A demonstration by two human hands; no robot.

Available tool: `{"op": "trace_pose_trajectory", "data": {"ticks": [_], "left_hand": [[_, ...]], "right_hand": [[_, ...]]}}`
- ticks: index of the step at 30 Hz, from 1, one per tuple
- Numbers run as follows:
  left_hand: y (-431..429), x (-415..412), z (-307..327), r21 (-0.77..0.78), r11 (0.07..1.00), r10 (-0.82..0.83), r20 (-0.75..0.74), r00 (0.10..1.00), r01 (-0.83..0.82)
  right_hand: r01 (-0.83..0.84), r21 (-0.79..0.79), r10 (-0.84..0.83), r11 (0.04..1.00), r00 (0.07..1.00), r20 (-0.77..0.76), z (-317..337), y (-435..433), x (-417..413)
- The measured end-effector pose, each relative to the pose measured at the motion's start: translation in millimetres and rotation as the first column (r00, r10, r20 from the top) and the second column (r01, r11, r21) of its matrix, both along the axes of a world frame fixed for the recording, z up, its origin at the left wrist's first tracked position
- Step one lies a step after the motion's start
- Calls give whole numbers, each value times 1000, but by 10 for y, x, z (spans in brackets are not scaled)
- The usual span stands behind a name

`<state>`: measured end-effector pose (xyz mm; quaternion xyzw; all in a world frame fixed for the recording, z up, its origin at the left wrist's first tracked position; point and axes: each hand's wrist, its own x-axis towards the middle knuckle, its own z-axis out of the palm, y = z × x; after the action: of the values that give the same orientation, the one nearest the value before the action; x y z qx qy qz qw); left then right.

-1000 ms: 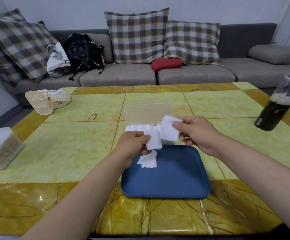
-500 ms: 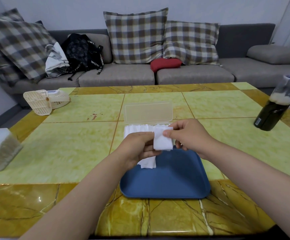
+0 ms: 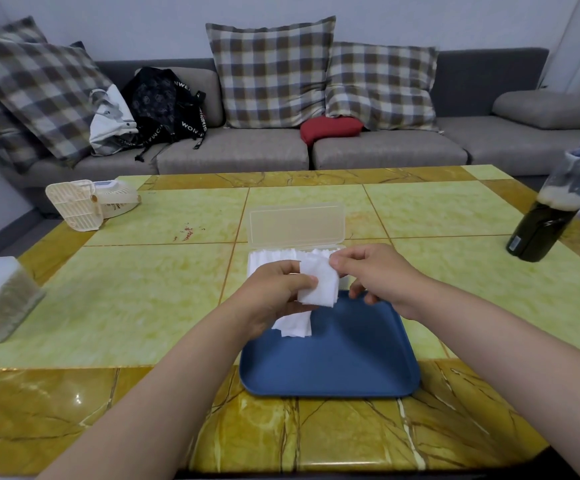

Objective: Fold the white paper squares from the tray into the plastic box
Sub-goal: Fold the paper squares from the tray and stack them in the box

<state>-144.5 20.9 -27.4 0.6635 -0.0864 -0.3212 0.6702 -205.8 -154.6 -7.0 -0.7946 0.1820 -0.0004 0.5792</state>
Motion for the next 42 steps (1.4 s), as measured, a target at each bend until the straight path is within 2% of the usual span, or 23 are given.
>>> {"op": "trace_pose_trajectory", "data": {"ticks": [2,4,7,9,12,17,20,25,28,32,34,36,39,41,42], "left_hand": [[10,3,5,18,1000,-2,-3,1000,2],[59,11,11,63,998,23,23,999,-25],[196,64,19,153,978,124,117,985,-141],[315,96,29,215,954,172,177,969,-208],[479,122,8,252,934,197,235,952,-255],[580,107,-26,258,939,171,226,959,-228],[571,108,-6,220,947,192,196,962,-233],[496,121,-18,186,953,204,192,960,-240],[440,108,-15,168,957,205,180,962,-236],[387,84,-2,126,965,214,124,969,-229],[364,76,-1,116,964,224,123,967,-238],[344,75,-10,110,960,242,139,960,-258],[300,54,-23,109,958,248,157,956,-266],[247,17,-21,115,966,215,145,966,-232],[212,-4,-19,118,973,181,137,974,-198]], "right_hand": [[-38,19,38,999,999,-19,-2,10,27],[-46,-35,46,998,999,-10,-6,22,68],[-55,-313,68,948,997,30,-48,48,133],[-154,-502,187,851,982,17,-95,108,152],[-303,-672,328,675,940,-93,-162,261,187],[-299,-856,243,422,947,-211,-278,517,274],[-345,-861,207,374,936,-285,-284,649,277],[-380,-810,230,447,924,-306,-288,666,192],[-495,-674,277,548,868,-412,-265,599,160],[-571,-560,376,600,819,-433,-230,440,103],[-548,-511,406,662,836,-369,-182,329,62],[-470,-455,403,756,883,-241,-91,200,37],[-337,-197,338,920,941,-33,75,44,9],[-277,-66,280,959,959,46,145,-11,-9],[-261,-50,264,964,962,74,159,-21,-14]]}}
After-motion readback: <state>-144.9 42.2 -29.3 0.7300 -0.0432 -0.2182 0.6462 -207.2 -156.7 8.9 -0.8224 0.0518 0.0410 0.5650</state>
